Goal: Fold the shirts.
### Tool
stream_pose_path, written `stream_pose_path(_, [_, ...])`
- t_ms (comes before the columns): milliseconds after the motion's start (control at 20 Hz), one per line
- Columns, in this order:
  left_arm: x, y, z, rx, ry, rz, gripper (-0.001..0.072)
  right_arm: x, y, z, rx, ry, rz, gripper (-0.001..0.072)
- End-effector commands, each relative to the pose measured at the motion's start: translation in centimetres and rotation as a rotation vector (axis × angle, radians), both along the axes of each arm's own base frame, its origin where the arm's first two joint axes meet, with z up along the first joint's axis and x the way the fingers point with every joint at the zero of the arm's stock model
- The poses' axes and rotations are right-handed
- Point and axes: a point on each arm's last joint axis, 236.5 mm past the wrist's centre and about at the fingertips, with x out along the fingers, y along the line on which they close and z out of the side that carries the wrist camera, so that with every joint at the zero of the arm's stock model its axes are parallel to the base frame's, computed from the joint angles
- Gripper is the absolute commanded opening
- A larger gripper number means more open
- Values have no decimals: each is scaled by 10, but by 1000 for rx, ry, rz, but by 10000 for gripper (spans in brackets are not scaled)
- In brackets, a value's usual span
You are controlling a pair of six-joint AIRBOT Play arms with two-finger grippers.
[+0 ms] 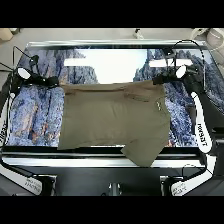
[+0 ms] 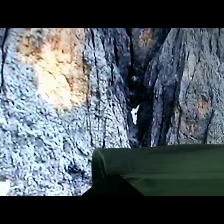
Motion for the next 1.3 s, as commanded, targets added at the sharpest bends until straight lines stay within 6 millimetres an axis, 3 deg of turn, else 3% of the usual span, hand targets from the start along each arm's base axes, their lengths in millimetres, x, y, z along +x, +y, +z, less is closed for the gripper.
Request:
stream_pose_path(0, [-25, -7, 1, 16, 77, -121, 27, -30, -4, 1, -20, 113, 36, 15])
stream_pose_path(100, [-62, -11, 8, 8, 189, -220, 27, -59, -17, 12, -56, 192, 50, 15])
stream_pose_path(150, [-82, -14, 5, -11, 265, -251, 27, -76, -22, 8, -69, 262, 59, 15])
stream_pose_path(300, [-121, -24, -19, -50, 422, -293, 26, -129, -25, -32, -98, 536, 139, 14])
stream_pose_path(400, [-141, -28, -40, -71, 494, -296, 26, -149, -23, -52, -84, 653, 160, 14])
stream_pose_path(550, [-174, -36, -53, -101, 610, -332, 26, -159, -21, -59, -75, 710, 172, 14])
stream_pose_path(700, [-180, -36, -51, -106, 628, -340, 26, -174, -23, -55, -84, 761, 195, 14])
stream_pose_path(800, [-183, -31, -52, -96, 645, -338, 26, -182, -34, -56, -133, 798, 206, 14])
stream_pose_path(900, [-188, -24, -56, -70, 672, -328, 26, -182, -42, -59, -163, 803, 183, 14])
stream_pose_path(1100, [-190, -13, -59, -41, 685, -318, 25, -181, -36, -76, -132, 833, 176, 14])
stream_pose_path(1250, [-187, -7, -57, -56, 675, -295, 25, -177, -37, -73, -135, 811, 172, 14])
